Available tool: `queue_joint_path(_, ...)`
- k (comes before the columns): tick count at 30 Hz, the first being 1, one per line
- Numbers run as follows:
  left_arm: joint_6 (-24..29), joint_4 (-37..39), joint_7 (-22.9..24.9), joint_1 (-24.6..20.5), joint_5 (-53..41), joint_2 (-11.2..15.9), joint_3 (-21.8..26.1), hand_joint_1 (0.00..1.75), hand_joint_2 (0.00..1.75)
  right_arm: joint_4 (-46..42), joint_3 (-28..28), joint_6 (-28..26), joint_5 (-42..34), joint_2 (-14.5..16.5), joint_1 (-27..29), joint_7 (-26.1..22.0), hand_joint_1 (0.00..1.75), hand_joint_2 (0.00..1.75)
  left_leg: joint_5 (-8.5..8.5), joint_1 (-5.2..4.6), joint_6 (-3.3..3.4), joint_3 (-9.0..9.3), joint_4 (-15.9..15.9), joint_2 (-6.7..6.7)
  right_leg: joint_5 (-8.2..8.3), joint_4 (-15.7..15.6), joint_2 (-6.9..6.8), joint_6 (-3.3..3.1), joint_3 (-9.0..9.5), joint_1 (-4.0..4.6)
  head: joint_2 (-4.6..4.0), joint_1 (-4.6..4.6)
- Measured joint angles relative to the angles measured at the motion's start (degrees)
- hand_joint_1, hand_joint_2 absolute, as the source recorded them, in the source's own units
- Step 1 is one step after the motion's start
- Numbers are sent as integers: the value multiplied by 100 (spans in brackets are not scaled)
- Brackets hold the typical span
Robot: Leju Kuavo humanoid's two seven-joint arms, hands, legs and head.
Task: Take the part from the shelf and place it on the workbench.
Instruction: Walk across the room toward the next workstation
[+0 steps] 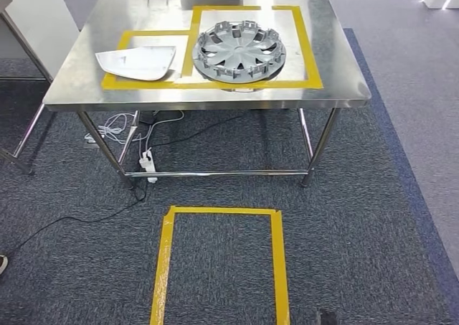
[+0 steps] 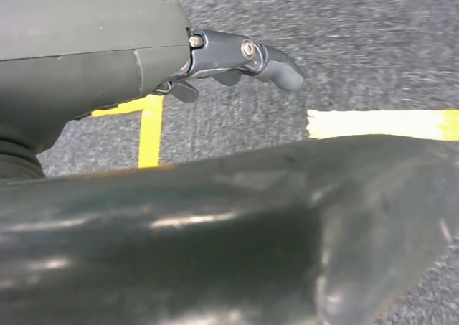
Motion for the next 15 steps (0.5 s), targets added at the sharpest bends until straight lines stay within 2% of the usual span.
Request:
queue_joint_path(1, 0, 0, 14, -3, -19, 1, 2, 0, 0, 44, 16, -77, 117, 1, -14, 133, 0, 0, -21, -12, 30, 244, -391, -6, 32, 35, 1, 21, -59, 7, 0, 3)
queue_joint_path(2, 1, 0, 33, -7, -42, 2, 3, 0, 0, 92, 42, -144, 235, 1, -33, 292, 0, 0, -71, -25, 52, 390, -658, -11, 70, 59, 0, 45, -106, 10, 0, 3)
queue_joint_path(3, 2, 0, 64, -10, -71, 2, 3, 0, 0, 142, 78, -182, 342, 1, -51, 481, 0, 0, -114, -39, 67, 427, -779, -13, 114, 71, 0, 74, -147, 11, 0, 4)
queue_joint_path(5, 3, 1, 117, -12, -133, -1, 3, 0, 0, 234, 153, -150, 501, -3, -70, 871, 0, 0, -55, -36, 122, 343, -841, 3, 164, 85, 8, 138, -216, 2, 0, -3)
queue_joint_path(6, -2, 1, 131, -17, -162, -2, 3, 0, 0, 273, 194, -78, 575, -6, -72, 1055, 0, 0, -2, -25, 165, 282, -870, 11, 75, 148, 21, 169, -279, -1, 0, 1)
queue_joint_path(7, -8, 2, 128, -25, -187, -3, 3, 0, 0, 304, 240, 12, 655, -15, -72, 1207, 0, 0, 62, -13, 207, 214, -899, 14, -106, 298, 35, 196, -357, -5, 0, 7)
queue_joint_path(9, -21, 2, 107, -45, -230, -3, 4, 0, 0, 343, 364, 154, 864, -47, -81, 1451, 0, 0, 180, -8, 245, 65, -917, 0, -646, 891, 55, 235, -555, -18, 0, 28)
queue_joint_path(10, -25, 2, 99, -54, -252, -2, 4, 0, 0, 354, 444, 175, 997, -67, -88, 1548, 0, 0, 240, -13, 243, -9, -914, -12, -830, 1250, 57, 246, -631, -21, 0, 33)
queue_joint_path(11, -28, 2, 97, -63, -270, -2, 4, 0, 0, 366, 537, 173, 1146, -87, -97, 1636, 0, 0, 301, -19, 239, -82, -910, -23, -871, 1545, 57, 251, -674, -21, 0, 36)
queue_joint_path(12, -33, 2, 99, -73, -292, -2, 4, 0, 0, 377, 639, 169, 1293, -108, -106, 1716, 0, 0, 364, -25, 233, -156, -905, -42, -760, 1702, 60, 247, -650, -21, 0, 37)
queue_joint_path(13, -40, 2, 103, -83, -315, -3, 4, 0, 0, 387, 739, 174, 1406, -128, -114, 1778, 0, 0, 425, -31, 223, -227, -897, -74, -549, 1657, 74, 233, -527, -20, 0, 37)
queue_joint_path(14, -48, 2, 108, -91, -334, -4, 4, 0, 0, 397, 829, 189, 1485, -148, -120, 1826, 0, 0, 480, -35, 210, -290, -889, -114, -337, 1433, 111, 214, -320, -20, 0, 37)
queue_joint_path(15, -56, 2, 114, -102, -350, -7, 3, 0, 0, 405, 906, 214, 1533, -167, -127, 1864, 0, 0, 528, -39, 192, -343, -875, -161, -231, 1023, 227, 186, -20, -20, 0, 37)
